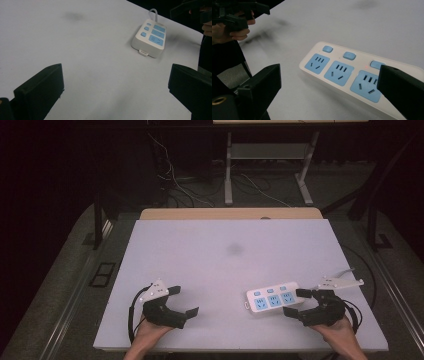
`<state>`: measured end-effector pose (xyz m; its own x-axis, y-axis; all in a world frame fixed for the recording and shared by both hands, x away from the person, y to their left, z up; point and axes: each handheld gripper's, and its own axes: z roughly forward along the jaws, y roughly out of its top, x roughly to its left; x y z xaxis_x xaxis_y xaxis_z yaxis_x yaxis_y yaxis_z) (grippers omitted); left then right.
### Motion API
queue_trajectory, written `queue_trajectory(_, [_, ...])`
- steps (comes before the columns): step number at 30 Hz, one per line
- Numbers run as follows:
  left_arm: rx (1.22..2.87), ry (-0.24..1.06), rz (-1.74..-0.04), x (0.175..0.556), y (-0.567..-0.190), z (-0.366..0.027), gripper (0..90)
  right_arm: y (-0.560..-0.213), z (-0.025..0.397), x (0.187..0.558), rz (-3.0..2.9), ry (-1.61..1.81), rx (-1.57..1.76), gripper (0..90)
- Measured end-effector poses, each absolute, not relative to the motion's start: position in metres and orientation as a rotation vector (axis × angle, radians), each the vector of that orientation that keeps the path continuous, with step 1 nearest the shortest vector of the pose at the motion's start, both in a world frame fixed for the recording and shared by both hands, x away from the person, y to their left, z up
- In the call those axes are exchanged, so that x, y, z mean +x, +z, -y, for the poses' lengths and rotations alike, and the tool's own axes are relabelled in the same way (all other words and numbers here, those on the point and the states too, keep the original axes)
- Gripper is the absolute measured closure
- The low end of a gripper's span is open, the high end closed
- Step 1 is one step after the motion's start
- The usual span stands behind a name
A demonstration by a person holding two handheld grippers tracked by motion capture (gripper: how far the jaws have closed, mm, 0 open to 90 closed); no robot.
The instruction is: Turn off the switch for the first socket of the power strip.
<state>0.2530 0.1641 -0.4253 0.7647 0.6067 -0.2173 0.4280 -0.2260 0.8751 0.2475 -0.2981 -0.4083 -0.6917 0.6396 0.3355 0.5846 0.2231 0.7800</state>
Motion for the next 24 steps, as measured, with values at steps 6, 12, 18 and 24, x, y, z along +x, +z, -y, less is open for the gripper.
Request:
queue_trajectory(6, [1.861, 0.204, -0.796, 0.253, -0.425, -0.164, 0.0, -0.402, 0.298, 0.253, -2.455, 1.459, 1.192, 5.2])
queue_trajectory(12, [1.860, 0.204, -0.798, 0.253, -0.425, -0.165, 0.0, -0.394, 0.300, 0.256, -2.481, 1.423, 1.171, 5.2])
queue_trajectory(18, [1.856, 0.206, -0.798, 0.253, -0.425, -0.165, 0.0, -0.389, 0.303, 0.260, -2.489, 1.402, 1.158, 5.2])
queue_trajectory(24, [1.857, 0.206, -0.799, 0.253, -0.425, -0.165, 0.0, -0.385, 0.304, 0.266, -2.512, 1.368, 1.152, 5.2])
